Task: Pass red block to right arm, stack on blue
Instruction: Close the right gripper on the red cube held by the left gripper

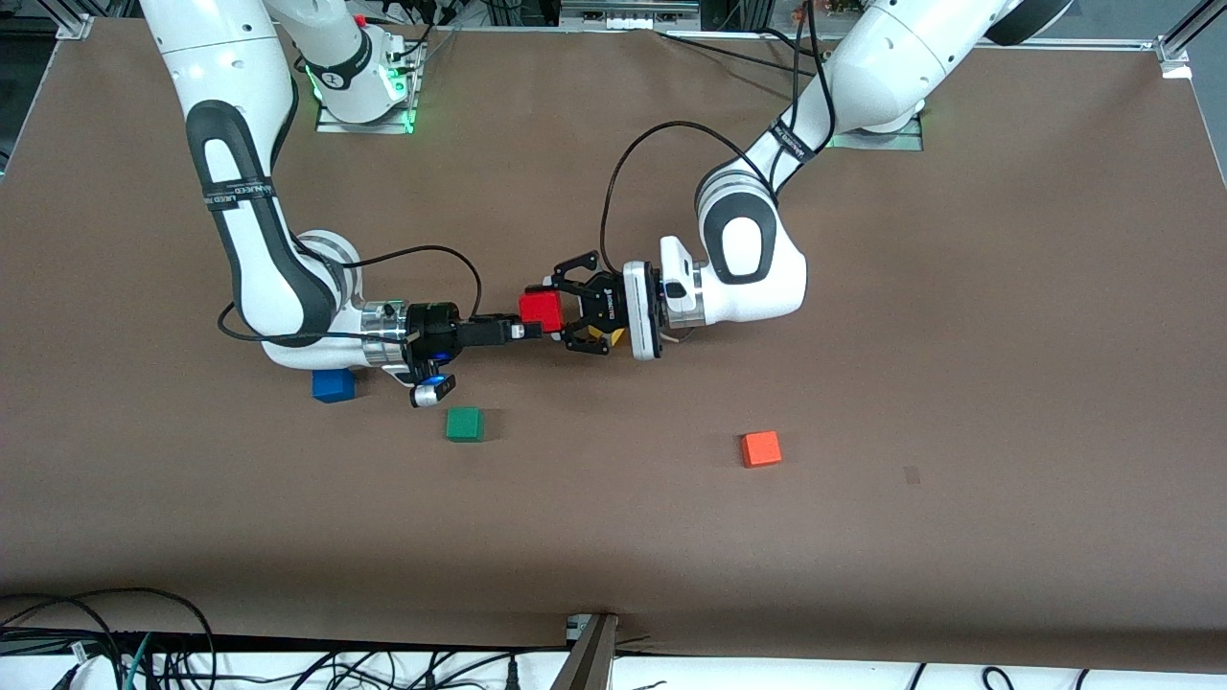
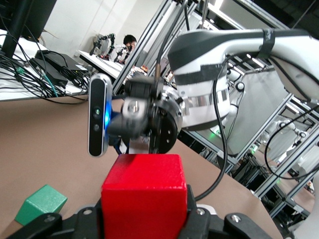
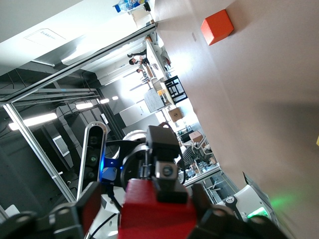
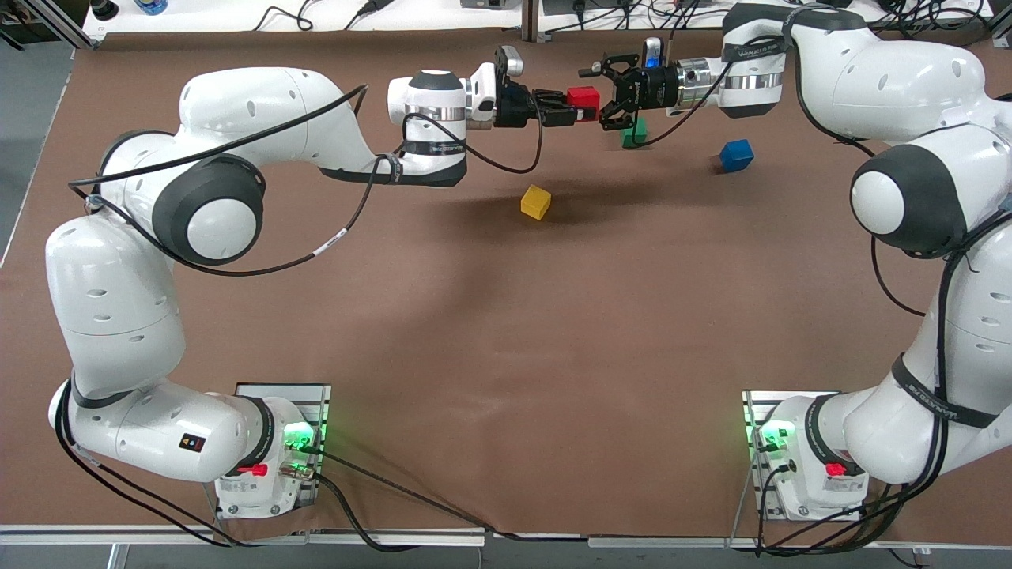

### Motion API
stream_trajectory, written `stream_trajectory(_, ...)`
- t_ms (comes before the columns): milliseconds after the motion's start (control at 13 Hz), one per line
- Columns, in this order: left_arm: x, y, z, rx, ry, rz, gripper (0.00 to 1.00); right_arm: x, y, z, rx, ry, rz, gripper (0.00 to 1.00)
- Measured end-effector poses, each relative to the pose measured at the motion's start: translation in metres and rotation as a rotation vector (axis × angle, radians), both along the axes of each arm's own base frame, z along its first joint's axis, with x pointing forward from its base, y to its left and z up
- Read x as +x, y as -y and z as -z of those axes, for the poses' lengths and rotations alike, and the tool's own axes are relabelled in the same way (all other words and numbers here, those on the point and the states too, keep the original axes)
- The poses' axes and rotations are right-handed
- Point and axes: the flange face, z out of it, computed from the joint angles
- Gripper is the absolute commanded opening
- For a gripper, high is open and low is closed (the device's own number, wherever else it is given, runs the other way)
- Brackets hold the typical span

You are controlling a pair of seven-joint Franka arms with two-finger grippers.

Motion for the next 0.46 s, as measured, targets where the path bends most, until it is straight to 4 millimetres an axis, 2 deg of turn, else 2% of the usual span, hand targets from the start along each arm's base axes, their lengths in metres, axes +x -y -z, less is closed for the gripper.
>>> stream_trajectory(77, 0.0016, -0.0006, -0.0012, 0.0, -0.001, -0.012, 0.04, -0.0002, 0.0003, 0.002, -0.001, -0.002, 0.003, 0.17)
stream_trajectory(154, 0.0012, 0.0, -0.0012, 0.009, 0.004, -0.017, 0.13, 0.0, 0.0006, 0.0033, -0.002, -0.006, 0.006, 0.12)
stream_trajectory(308, 0.0006, 0.0019, -0.0025, 0.016, 0.005, -0.026, 0.5, 0.0005, 0.002, 0.0031, -0.001, -0.005, 0.007, 0.12)
stream_trajectory(385, 0.0002, 0.0026, -0.0038, 0.023, 0.008, -0.032, 0.95, 0.0009, 0.0025, 0.0028, 0.0, -0.004, 0.008, 0.12)
stream_trajectory(462, -0.0002, 0.003, -0.0061, 0.032, 0.012, -0.039, 1.0, 0.0015, 0.0025, 0.0019, 0.001, -0.002, 0.008, 0.12)
